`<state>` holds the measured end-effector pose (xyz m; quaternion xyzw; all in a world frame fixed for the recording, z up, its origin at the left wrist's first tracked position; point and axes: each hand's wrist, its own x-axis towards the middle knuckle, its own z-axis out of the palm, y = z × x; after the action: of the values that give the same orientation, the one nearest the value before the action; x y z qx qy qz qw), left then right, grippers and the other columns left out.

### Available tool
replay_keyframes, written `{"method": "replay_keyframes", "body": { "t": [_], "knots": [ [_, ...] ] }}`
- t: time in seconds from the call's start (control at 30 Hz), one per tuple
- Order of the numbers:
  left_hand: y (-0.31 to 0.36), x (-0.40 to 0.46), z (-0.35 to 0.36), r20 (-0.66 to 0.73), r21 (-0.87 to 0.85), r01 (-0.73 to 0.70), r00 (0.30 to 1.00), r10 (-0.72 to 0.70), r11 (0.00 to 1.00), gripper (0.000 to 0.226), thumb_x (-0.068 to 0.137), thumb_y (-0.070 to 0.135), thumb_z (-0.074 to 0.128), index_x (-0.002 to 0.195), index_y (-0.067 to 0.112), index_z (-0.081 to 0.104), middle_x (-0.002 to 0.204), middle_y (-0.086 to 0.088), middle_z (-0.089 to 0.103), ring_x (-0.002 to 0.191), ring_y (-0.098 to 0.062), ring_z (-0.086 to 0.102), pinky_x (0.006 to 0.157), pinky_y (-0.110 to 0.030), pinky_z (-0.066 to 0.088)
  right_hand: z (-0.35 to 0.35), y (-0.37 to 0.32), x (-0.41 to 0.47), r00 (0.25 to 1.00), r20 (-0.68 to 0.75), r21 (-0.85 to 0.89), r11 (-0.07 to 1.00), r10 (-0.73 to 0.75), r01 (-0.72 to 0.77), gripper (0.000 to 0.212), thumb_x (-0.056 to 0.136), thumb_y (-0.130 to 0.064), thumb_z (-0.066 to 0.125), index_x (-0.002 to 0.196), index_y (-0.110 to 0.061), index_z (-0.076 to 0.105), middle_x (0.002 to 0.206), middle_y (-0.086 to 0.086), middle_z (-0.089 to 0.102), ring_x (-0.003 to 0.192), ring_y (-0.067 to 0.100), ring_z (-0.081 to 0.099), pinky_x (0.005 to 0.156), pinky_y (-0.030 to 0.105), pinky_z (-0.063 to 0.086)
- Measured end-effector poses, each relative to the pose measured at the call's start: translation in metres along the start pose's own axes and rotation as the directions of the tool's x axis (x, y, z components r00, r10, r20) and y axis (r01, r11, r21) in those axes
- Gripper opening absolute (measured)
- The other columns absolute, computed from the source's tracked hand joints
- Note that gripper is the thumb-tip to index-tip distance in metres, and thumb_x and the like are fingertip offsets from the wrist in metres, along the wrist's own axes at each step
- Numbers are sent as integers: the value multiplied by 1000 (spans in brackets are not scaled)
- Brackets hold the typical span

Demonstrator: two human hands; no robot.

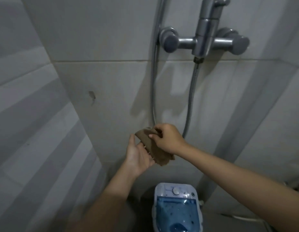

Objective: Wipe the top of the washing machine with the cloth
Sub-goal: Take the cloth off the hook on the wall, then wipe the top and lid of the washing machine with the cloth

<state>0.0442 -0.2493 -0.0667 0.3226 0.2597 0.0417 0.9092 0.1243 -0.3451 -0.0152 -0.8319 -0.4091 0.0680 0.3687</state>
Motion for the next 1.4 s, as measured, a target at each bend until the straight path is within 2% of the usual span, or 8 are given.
{"method": "replay_keyframes", "body": {
  "t": [0.17, 0.27, 0.4, 0.53, 0.73, 0.93, 1.1, 1.4],
  "knots": [
    [-40, -2, 9, 111, 322, -9, 993, -29, 947, 39, 85, 44, 52, 116, 21, 58, 111, -9, 68, 104, -26, 64, 83, -41, 53, -13, 63, -21, 990, -98, -77, 991, 105, -113, 38, 70, -45, 73, 94, -16, 65, 100, 7, 61, 93, 18, 55, 78, 31, 47],
    [-54, -2, 5, 181, 432, -85, 984, 6, 898, 47, 77, -5, 62, 116, 21, 54, 110, -10, 67, 105, -29, 63, 84, -41, 56, -22, 81, -31, 927, 203, 187, 917, 315, -352, 59, 71, -49, 72, 115, -12, 59, 113, 5, 64, 98, 16, 60, 80, 24, 47],
    [-63, -2, 5, 200, 579, -49, 976, -84, 814, 52, 76, -11, 56, 119, 16, 50, 118, -16, 61, 118, -36, 55, 98, -50, 46, -30, 94, -54, 765, 566, 382, 723, 309, -575, 32, 84, -36, 64, 109, -16, 61, 106, -3, 63, 101, 10, 56, 88, 26, 40],
    [-67, 6, 3, 47, 668, 55, 992, -116, 742, 30, 87, -10, 50, 114, 3, 55, 106, -16, 67, 102, -31, 63, 92, -43, 51, -19, 105, -62, 892, 358, 505, 746, 276, -433, 9, 82, -21, 69, 78, -22, 61, 80, -6, 65, 75, 6, 62, 61, 15, 48],
    [-77, 36, -13, -64, 732, 191, 975, -214, 654, 18, 92, 12, 56, 109, 13, 60, 99, -12, 72, 92, -27, 69, 87, -43, 55, 7, 124, -64, 957, 82, 414, 864, 278, -286, 17, 82, -24, 68, 86, -12, 56, 80, 5, 62, 76, 19, 62, 70, 34, 52],
    [-107, 88, -47, -128, 503, 310, 950, -284, 807, 20, 95, 2, 46, 110, 7, 57, 90, -14, 68, 64, -19, 72, 59, -32, 61, 44, 174, -76, 974, 202, 395, 901, 103, -178, 29, 78, 12, 59, 101, -6, 65, 101, 12, 68, 98, 10, 64, 91, 30, 53],
    [-132, 143, -99, -78, 282, 360, 932, -353, 889, 36, 84, 11, 46, 115, -4, 57, 115, -26, 58, 102, -35, 57, 77, -41, 56, 89, 236, -83, 975, 217, 222, 970, 53, -102, 50, 75, 18, 50, 102, -18, 72, 126, 8, 59, 120, 10, 53, 99, 21, 47],
    [-212, 230, -185, 45, 537, 93, 989, -138, 838, 20, 85, 0, 57, 104, -1, 62, 91, -21, 68, 69, -19, 71, 58, -25, 60, 194, 348, -87, 959, 255, 495, 835, 125, -241, 46, 70, -6, 39, 108, -15, 64, 134, 15, 52, 129, 22, 47, 105, 27, 43]
  ]
}}
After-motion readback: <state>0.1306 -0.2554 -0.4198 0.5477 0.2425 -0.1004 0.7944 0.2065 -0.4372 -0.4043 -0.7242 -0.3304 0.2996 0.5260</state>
